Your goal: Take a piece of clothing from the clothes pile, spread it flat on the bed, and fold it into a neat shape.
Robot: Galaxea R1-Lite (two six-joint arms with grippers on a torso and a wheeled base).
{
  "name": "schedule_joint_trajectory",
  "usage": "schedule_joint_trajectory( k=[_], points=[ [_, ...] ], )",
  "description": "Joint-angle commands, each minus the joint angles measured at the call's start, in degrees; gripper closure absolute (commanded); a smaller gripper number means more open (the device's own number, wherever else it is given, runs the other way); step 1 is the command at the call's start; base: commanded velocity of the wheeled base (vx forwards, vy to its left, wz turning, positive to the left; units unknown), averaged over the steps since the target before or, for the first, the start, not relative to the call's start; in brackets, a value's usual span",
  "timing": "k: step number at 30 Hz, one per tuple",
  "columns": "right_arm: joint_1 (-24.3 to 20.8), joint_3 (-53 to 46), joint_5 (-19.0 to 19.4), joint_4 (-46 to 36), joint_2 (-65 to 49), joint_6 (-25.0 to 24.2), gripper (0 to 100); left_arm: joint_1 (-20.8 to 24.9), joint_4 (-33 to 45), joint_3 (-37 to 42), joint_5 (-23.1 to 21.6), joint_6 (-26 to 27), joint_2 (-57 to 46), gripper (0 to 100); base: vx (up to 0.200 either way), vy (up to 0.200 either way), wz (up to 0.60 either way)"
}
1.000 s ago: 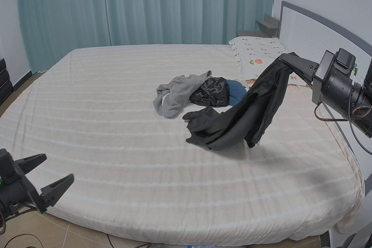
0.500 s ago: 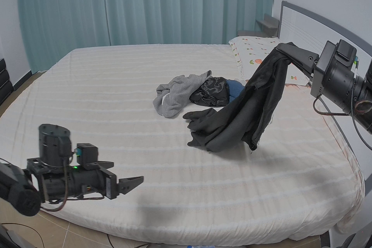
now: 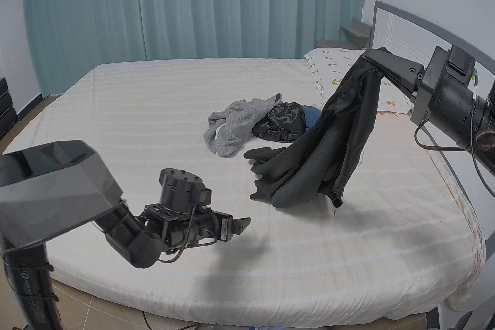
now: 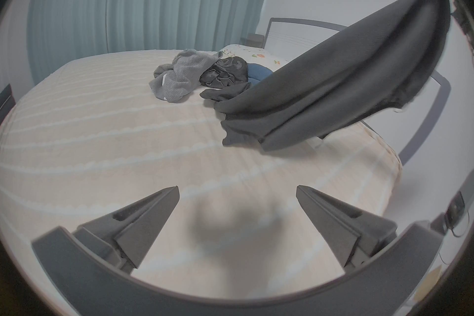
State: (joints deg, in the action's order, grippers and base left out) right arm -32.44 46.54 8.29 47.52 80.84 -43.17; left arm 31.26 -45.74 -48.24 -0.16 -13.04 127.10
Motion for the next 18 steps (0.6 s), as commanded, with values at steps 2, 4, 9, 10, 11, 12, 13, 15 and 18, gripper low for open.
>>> schedule_joint_trajectory(
  k=[2,4,9,10,11,12,13,15,18],
  points=[
    [-0.3,0.4,0.1,0.1,0.1,0.0,100,0.7,-0.2,-9.5,2.0,-1.5,10.7,0,0.0,0.0,0.0],
    [-0.3,0.5,0.1,0.1,-0.1,0.0,100,0.7,-0.1,-13.2,2.0,-1.5,13.2,0,0.0,0.0,0.0],
    [-0.9,0.5,-0.1,-0.2,-1.6,0.1,100,0.5,0.0,-19.7,3.6,-1.5,17.5,0,0.0,0.0,0.0],
    [-1.1,0.5,0.1,-0.4,-2.0,0.1,100,0.5,0.4,-20.8,4.1,-1.5,18.1,0,0.0,0.0,0.0],
    [-1.1,0.4,0.1,-0.4,-2.3,0.1,100,0.5,0.7,-22.1,4.5,-1.5,18.7,0,0.0,0.0,0.0],
    [-1.3,0.4,0.1,-0.4,-2.3,0.1,100,0.4,1.3,-24.4,5.1,-1.5,19.8,0,0.0,0.0,0.0],
    [-1.3,0.4,0.1,-0.4,-2.3,0.1,100,0.4,1.7,-25.7,5.3,-1.5,20.4,0,0.0,0.0,0.0],
    [-1.3,0.4,0.1,-0.4,-2.2,0.1,100,0.4,2.9,-28.6,5.6,-1.5,21.6,0,0.0,0.0,0.0],
    [-1.2,0.3,0.1,-0.3,-1.7,0.1,100,0.5,4.4,-31.6,5.6,-1.6,22.8,0,0.0,0.0,0.0]
  ],
)
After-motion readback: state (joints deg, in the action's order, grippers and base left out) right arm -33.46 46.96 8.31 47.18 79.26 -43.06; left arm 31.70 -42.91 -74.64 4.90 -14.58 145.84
